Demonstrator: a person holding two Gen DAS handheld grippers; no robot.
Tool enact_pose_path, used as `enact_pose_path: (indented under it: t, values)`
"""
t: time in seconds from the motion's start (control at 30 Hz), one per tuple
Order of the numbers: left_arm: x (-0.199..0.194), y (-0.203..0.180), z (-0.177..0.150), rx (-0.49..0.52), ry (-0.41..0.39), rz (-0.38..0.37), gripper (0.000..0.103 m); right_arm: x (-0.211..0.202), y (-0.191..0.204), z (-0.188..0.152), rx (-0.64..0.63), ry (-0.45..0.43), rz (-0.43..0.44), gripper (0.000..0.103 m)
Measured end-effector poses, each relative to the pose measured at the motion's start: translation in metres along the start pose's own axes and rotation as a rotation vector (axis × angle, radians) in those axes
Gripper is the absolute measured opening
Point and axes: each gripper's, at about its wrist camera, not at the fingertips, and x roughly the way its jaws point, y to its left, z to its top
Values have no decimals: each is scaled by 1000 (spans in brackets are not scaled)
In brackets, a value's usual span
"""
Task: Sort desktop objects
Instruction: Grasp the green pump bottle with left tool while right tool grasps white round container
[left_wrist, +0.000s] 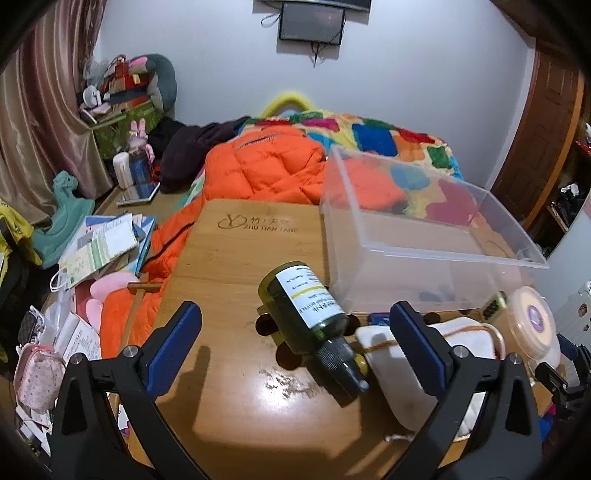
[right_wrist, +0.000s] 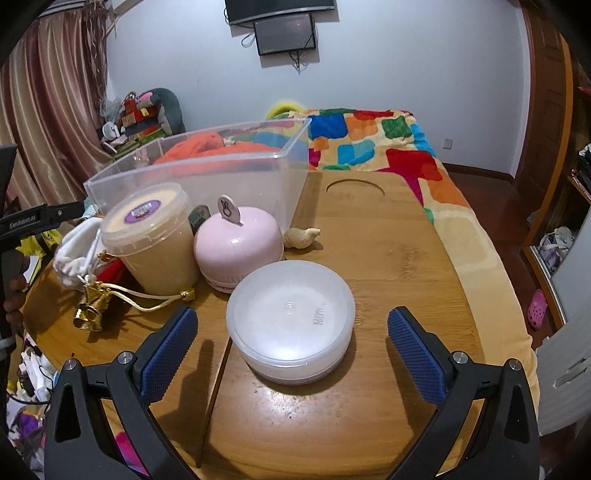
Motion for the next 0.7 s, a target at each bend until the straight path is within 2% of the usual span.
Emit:
enact_pose_path:
  t: [0.07, 0.13, 0.2, 0.33, 0.47, 0.6, 0.7]
  values:
    - [8, 1, 0, 4, 19, 2, 102, 4, 0, 0, -1, 8, -2, 102]
    - [15, -1, 1, 15, 40, 8, 90, 8, -1, -1, 1, 17, -7, 101]
    - [23, 0, 2, 12, 73, 12, 85, 12, -3, 0, 8, 25, -6, 98]
    - [27, 0, 5, 1, 85, 5, 84, 13, -3, 1, -3, 16, -9, 93]
    - [35, -1, 8, 16, 104, 34, 81, 15, -2, 1, -22, 4, -14, 86]
    - [43, -3, 9, 30, 125, 41, 69, 15, -1, 1, -26, -6, -8, 82]
    - [45, -4, 9, 32, 138, 35, 64, 14, -1, 1, -27, -14, 1, 71]
